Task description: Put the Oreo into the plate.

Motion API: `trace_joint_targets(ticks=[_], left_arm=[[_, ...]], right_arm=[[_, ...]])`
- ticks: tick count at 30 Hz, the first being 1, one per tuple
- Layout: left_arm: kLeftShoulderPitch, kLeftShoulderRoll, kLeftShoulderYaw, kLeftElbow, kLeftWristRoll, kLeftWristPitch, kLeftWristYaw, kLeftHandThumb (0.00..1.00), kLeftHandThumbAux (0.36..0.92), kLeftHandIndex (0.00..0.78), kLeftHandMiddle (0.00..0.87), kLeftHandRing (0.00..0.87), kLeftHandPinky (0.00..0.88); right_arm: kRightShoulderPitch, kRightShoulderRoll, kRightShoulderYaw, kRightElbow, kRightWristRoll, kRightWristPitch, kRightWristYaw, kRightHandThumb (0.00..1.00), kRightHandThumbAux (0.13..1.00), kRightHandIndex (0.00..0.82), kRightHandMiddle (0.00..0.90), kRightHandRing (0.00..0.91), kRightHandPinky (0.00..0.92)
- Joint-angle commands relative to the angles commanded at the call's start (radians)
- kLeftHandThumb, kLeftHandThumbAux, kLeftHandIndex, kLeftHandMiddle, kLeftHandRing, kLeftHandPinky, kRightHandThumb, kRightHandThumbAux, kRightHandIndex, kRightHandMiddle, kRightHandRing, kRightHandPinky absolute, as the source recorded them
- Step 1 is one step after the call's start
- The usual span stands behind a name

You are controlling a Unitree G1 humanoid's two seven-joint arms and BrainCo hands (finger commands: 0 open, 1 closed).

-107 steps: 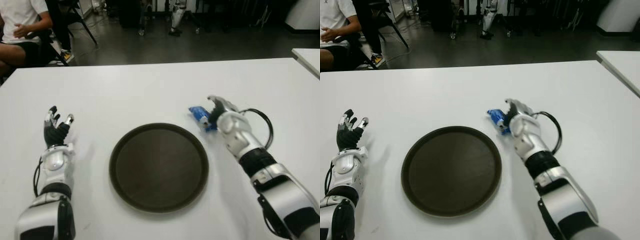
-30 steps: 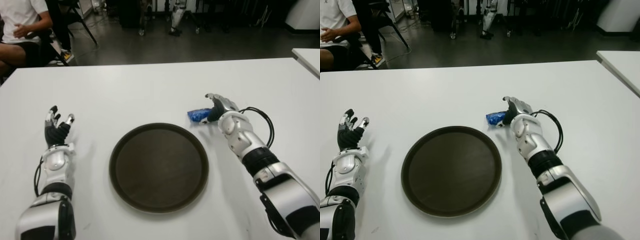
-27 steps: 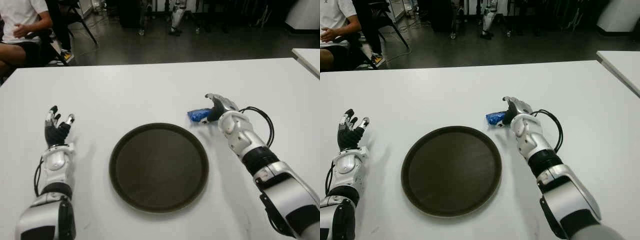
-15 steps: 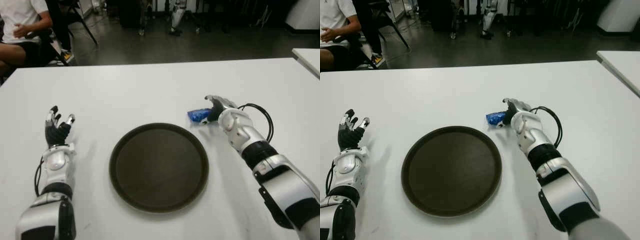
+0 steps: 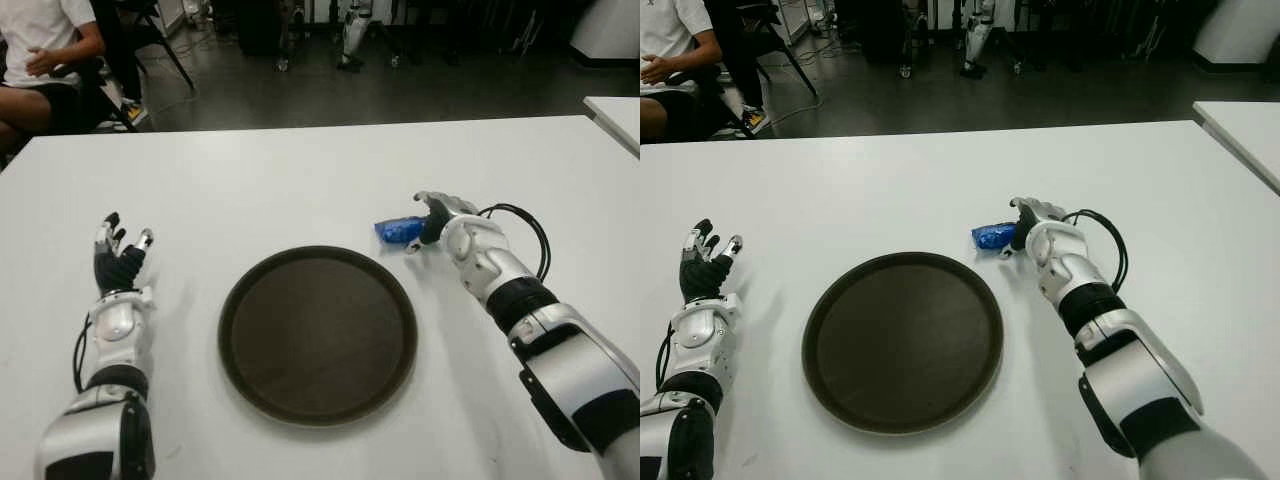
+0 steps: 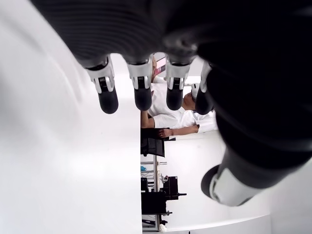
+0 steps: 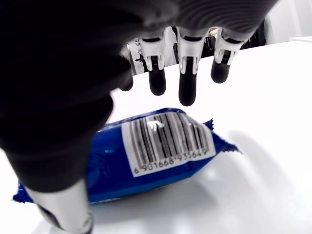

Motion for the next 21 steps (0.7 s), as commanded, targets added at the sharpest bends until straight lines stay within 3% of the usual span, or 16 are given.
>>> trace_joint_targets(ticks=[13, 21], left_arm=[[-0.003, -0.003, -0.006, -0.002, 0.009, 0.006, 0.013, 0.0, 0.746, 0.0, 0.0, 0.0, 0.002], [0.0, -0.007, -0.013, -0.006, 0.014, 0.002, 0.019, 0.0, 0.751, 0.0, 0.0, 0.0, 0.002]], right_arm=[[-0.023, -0.025, 0.031, 0.033, -0.018, -0.036, 0.024, 0.0, 0.873, 0.154, 0.154, 0.167, 0.09], [-0.032, -0.054, 0.065, 0.045, -0.041, -0.1, 0.035, 0.0, 0.887, 0.142, 0.14, 0.158, 0.101]])
